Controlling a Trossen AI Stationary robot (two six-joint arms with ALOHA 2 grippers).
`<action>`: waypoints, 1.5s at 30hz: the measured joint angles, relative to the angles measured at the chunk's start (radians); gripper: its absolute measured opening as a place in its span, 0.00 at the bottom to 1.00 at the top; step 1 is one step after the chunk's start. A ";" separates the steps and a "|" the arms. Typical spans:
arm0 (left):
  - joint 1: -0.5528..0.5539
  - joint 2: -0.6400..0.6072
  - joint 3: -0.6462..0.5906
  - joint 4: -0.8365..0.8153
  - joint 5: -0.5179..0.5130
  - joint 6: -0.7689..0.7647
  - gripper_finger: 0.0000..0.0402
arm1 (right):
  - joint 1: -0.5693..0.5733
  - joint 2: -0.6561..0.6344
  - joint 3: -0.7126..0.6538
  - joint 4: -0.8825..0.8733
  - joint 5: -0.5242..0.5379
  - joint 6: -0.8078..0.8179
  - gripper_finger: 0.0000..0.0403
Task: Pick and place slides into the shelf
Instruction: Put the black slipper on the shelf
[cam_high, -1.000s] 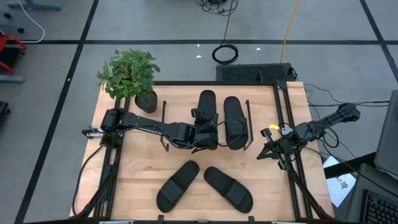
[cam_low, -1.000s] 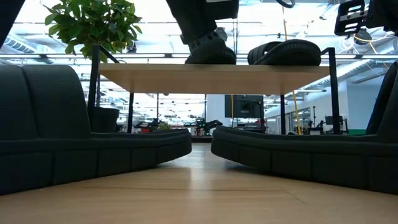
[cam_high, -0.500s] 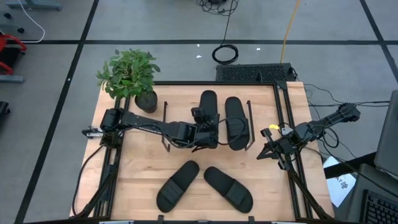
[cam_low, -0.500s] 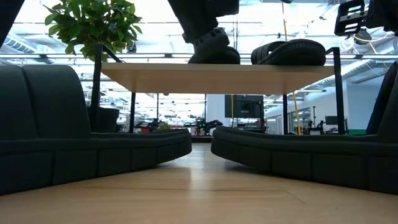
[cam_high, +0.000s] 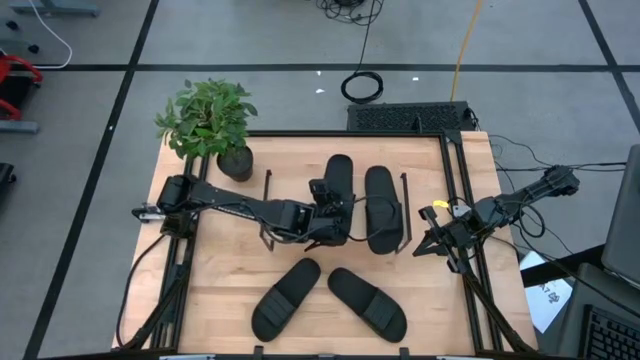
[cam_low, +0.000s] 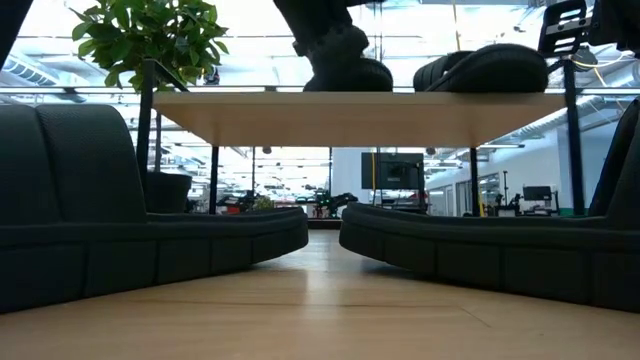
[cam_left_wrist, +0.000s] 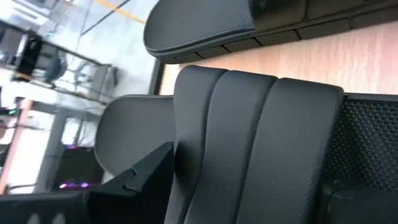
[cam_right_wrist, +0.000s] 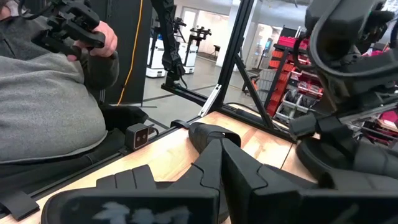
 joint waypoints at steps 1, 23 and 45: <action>0.000 -0.006 0.000 0.000 0.010 -0.001 0.59 | 0.000 0.000 0.000 0.000 0.000 0.000 0.00; -0.010 -0.012 0.001 0.016 -0.071 0.054 0.97 | 0.000 0.000 0.000 0.000 0.000 0.000 0.00; -0.023 -0.010 0.183 -0.165 0.043 -0.009 1.00 | 0.000 0.000 0.000 0.000 0.000 0.000 0.00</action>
